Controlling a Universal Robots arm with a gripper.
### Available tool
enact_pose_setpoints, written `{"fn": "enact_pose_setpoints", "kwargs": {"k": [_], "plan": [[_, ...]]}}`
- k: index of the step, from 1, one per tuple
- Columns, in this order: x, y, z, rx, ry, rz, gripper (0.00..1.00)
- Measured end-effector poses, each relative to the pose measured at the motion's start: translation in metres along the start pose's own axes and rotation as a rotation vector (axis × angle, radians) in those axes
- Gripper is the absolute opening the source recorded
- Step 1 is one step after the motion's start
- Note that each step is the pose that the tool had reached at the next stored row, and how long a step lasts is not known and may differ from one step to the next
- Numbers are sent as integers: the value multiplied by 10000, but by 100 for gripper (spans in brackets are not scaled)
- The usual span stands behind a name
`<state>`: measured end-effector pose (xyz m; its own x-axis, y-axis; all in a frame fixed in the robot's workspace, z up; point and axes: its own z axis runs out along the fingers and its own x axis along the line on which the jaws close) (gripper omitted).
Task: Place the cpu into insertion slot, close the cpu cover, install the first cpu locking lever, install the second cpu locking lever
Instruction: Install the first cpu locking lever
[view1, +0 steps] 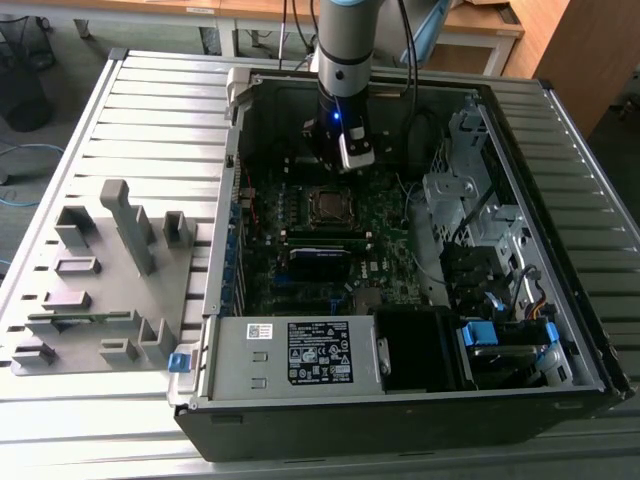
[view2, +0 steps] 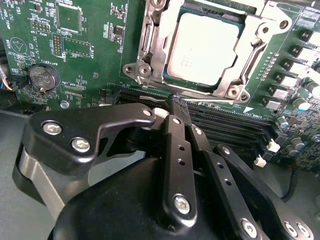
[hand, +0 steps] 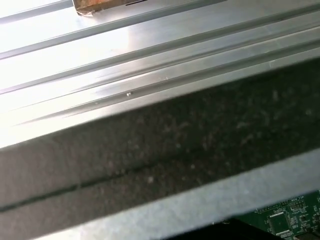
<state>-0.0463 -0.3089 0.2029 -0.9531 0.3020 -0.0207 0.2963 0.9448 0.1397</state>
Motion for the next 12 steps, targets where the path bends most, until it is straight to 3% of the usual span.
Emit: {"fn": "enact_pose_setpoints", "kwargs": {"k": [12], "plan": [[16,17,3,-3,-32,244,10]]}}
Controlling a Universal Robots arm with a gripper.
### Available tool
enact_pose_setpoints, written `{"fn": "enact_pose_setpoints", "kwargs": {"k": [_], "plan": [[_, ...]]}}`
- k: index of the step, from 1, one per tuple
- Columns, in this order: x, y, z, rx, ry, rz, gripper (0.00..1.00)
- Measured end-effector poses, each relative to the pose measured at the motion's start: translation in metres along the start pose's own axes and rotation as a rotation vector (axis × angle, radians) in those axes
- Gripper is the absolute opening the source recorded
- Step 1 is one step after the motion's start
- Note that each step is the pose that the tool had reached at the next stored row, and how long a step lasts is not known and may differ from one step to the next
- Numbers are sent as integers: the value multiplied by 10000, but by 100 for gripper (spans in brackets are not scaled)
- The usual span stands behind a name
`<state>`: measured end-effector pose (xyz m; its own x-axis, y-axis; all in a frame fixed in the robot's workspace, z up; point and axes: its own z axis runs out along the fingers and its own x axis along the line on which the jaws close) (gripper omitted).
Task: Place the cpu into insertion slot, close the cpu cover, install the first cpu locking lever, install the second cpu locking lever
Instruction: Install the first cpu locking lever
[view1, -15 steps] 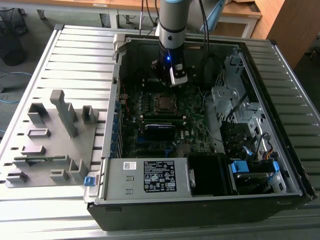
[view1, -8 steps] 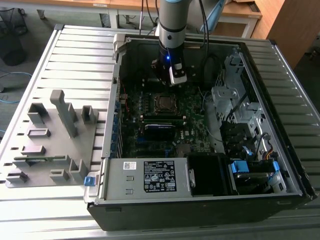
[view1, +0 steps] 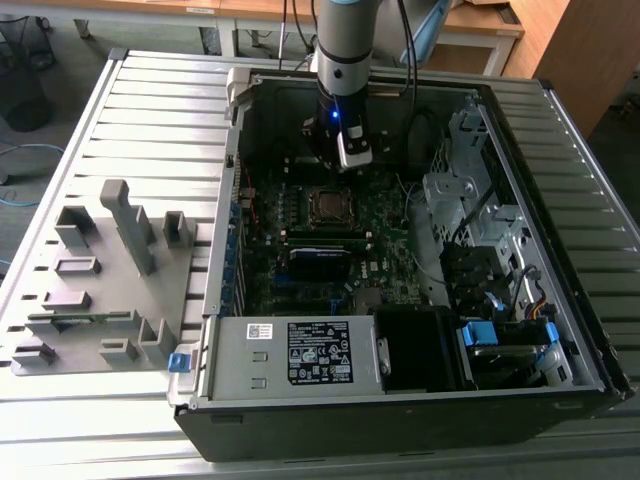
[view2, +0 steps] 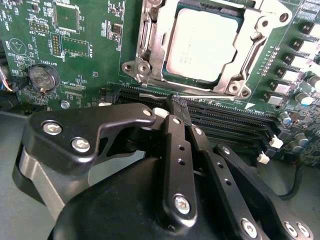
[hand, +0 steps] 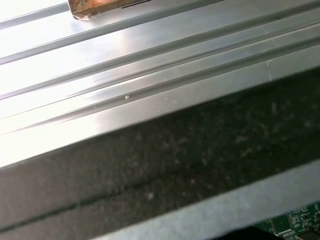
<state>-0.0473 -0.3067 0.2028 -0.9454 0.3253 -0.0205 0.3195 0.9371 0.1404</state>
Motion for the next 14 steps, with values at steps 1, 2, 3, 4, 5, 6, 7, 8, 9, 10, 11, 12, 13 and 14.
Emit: {"fn": "enact_pose_setpoints", "kwargs": {"k": [1,2,3,4,5,6,7,8,9,10,11,12,13,14], "plan": [[1,1,0,0,-1,12,10],[2,1,0,0,-3,21,10],[2,1,0,1,-4,31,10],[2,1,0,0,-6,42,10],[2,2,3,4,-11,62,10],[2,2,5,15,-19,94,10],[2,1,9,32,-30,126,10],[2,0,12,51,-40,154,10],[3,-1,16,69,-49,180,10],[3,-1,19,87,-58,200,10],[3,-1,21,105,-66,214,10],[3,-2,23,125,-74,223,10],[3,-2,25,147,-82,228,10],[3,-2,27,169,-91,229,10]]}}
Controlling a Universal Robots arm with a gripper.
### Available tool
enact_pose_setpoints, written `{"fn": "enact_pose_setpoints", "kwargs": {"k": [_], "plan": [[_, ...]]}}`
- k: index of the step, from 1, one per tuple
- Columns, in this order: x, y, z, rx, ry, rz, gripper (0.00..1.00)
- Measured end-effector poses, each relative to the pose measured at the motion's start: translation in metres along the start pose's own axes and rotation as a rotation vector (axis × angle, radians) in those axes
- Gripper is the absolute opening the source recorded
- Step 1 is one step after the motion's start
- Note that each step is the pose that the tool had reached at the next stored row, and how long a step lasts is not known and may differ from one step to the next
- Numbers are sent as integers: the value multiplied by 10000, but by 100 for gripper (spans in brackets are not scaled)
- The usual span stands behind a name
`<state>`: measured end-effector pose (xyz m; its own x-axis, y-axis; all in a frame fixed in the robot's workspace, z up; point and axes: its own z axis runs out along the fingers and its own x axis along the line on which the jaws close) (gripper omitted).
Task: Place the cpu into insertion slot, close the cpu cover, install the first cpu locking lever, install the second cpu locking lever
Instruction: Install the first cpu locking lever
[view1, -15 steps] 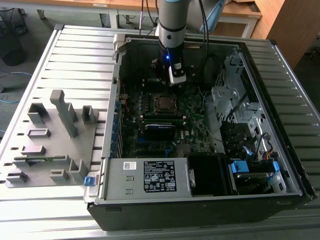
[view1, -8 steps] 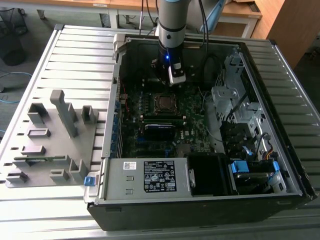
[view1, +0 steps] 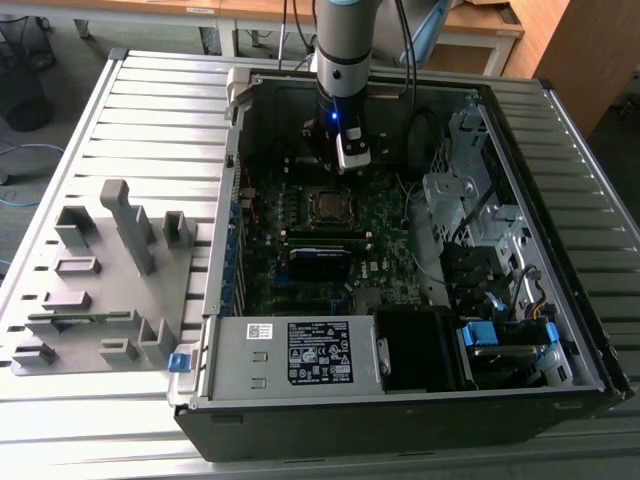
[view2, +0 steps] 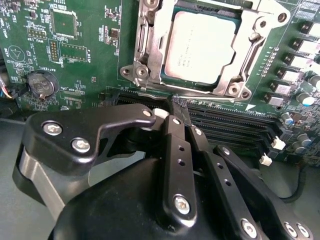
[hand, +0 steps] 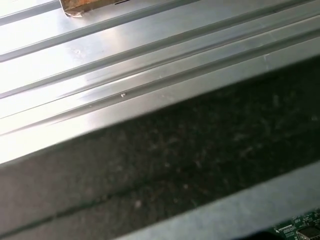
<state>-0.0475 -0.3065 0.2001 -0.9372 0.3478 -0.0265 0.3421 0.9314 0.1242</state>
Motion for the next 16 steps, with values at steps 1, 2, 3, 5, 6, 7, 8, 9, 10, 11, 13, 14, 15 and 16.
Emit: {"fn": "enact_pose_setpoints", "kwargs": {"k": [1,2,3,5,6,7,8,9,10,11,13,14,15,16], "plan": [[0,0,2,30,-12,-2,10],[0,-1,4,60,-24,-4,10],[0,-1,5,88,-34,-7,10],[0,-1,8,146,-56,-11,10],[0,-1,10,174,-66,-14,10],[0,-1,11,194,-74,-15,10],[0,-2,12,215,-82,-16,10],[0,-2,14,231,-88,-17,10],[0,-3,15,244,-94,-18,10],[0,-3,16,257,-99,-19,10],[1,-3,19,284,-109,-21,10],[1,-3,20,293,-113,-22,10],[1,-4,21,299,-115,-22,10],[1,-4,23,301,-115,-23,10]]}}
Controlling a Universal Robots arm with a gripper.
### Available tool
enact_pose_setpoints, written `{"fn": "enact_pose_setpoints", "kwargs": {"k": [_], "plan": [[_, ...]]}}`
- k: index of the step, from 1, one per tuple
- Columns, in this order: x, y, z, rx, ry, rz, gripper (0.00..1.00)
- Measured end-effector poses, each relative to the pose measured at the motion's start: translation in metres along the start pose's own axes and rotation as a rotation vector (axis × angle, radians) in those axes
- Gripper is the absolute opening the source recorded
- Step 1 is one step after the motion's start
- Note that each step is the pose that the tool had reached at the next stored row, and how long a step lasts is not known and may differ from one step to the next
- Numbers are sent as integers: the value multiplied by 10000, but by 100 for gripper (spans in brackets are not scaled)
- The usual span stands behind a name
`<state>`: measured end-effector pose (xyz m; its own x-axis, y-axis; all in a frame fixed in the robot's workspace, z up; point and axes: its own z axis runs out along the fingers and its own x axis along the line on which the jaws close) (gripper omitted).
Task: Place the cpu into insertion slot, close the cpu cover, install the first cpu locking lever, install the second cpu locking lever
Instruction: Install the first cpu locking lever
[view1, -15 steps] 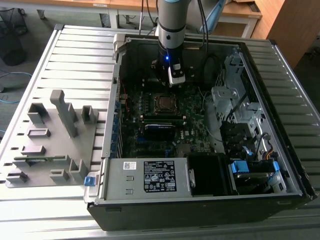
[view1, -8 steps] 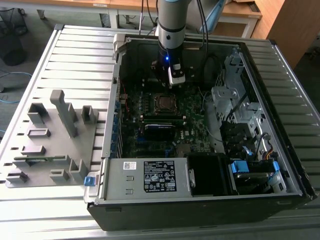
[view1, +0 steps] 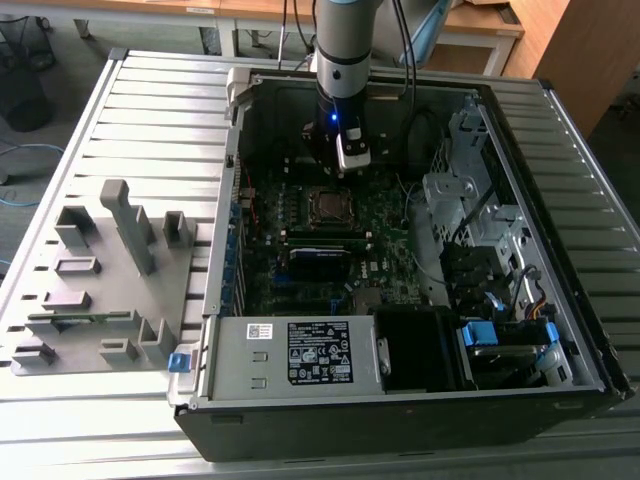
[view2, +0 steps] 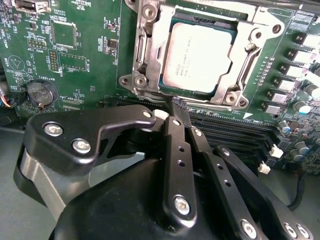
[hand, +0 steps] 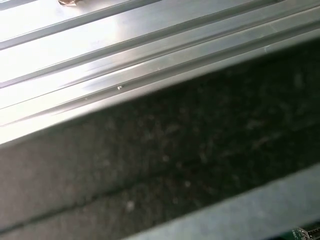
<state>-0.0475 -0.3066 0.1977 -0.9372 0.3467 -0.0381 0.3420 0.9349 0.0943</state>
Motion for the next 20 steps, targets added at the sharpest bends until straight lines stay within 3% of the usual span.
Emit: {"fn": "enact_pose_setpoints", "kwargs": {"k": [20], "plan": [[-13,25,9,2,-9,96,10]]}}
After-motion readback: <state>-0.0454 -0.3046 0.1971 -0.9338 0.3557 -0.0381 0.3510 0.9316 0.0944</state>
